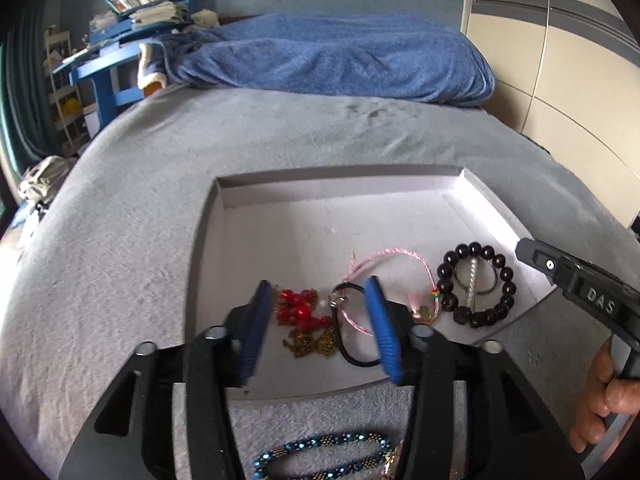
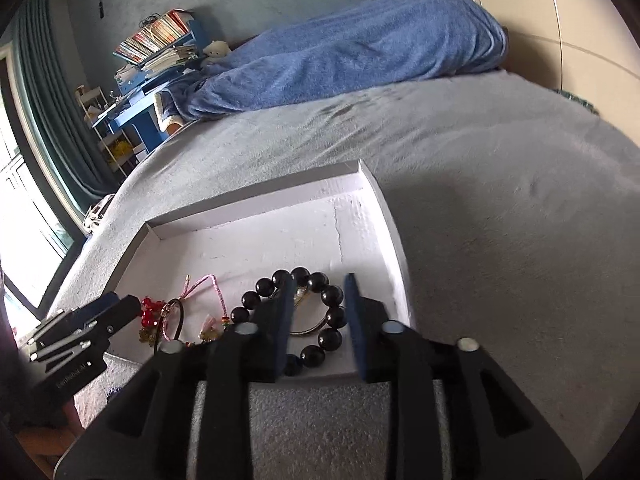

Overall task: Organize jewelry
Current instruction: 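Withdraw both grippers from the tray toward the remaining bracelets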

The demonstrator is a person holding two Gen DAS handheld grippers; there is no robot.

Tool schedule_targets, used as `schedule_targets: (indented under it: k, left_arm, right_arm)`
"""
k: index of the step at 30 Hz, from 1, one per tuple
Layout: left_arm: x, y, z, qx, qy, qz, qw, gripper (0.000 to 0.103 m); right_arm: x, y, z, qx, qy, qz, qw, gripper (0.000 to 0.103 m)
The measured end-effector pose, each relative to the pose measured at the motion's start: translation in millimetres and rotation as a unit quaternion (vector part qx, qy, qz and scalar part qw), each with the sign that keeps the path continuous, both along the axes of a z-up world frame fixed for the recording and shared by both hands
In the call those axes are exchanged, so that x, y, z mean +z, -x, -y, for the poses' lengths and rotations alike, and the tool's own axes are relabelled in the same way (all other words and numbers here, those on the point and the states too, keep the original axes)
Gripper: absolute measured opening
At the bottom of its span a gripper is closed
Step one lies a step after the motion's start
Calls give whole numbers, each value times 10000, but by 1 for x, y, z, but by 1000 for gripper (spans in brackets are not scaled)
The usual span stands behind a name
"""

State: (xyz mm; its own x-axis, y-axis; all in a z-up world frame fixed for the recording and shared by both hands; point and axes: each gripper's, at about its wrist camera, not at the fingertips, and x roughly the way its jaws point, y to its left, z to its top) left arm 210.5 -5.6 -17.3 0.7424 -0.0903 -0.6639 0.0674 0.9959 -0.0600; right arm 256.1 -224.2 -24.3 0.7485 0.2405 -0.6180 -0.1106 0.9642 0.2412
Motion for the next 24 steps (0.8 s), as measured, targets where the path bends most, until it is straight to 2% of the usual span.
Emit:
schedule_targets:
  k: [3, 5, 7, 9, 11, 18, 20, 24]
  left_arm:
    - [6, 7, -5, 102, 19, 87, 9999, 69]
    - [10, 12, -10, 157, 44, 116, 9998, 71]
    - [13, 20, -16, 244, 60, 122, 9996, 76]
    - [17, 26, -21, 307, 108, 153, 9994, 76]
    - [20, 33, -27, 370, 185, 167, 9990, 77]
    - [17, 60, -38, 444, 255, 55, 9987, 77]
    - [18, 72, -40, 437, 244, 53, 9987, 77]
    - [15, 93, -44, 445, 241, -37, 9987, 77]
  right_arm:
    - [4, 8, -1, -3, 40, 98, 9999, 39]
    - [4, 12, -4, 28, 44, 71, 10000, 46]
    - [3, 17, -9, 82, 159, 54, 9998, 47]
    - [4, 23, -13, 145, 227, 46, 9996, 50]
    - [5, 30, -15, 174, 269, 60, 9995, 57]
    - [2, 52, -21, 334, 325, -47, 9989, 62]
    - [2, 58, -24, 381, 307, -88, 9988, 69]
    - [0, 70, -27, 408, 331, -152, 9985, 73]
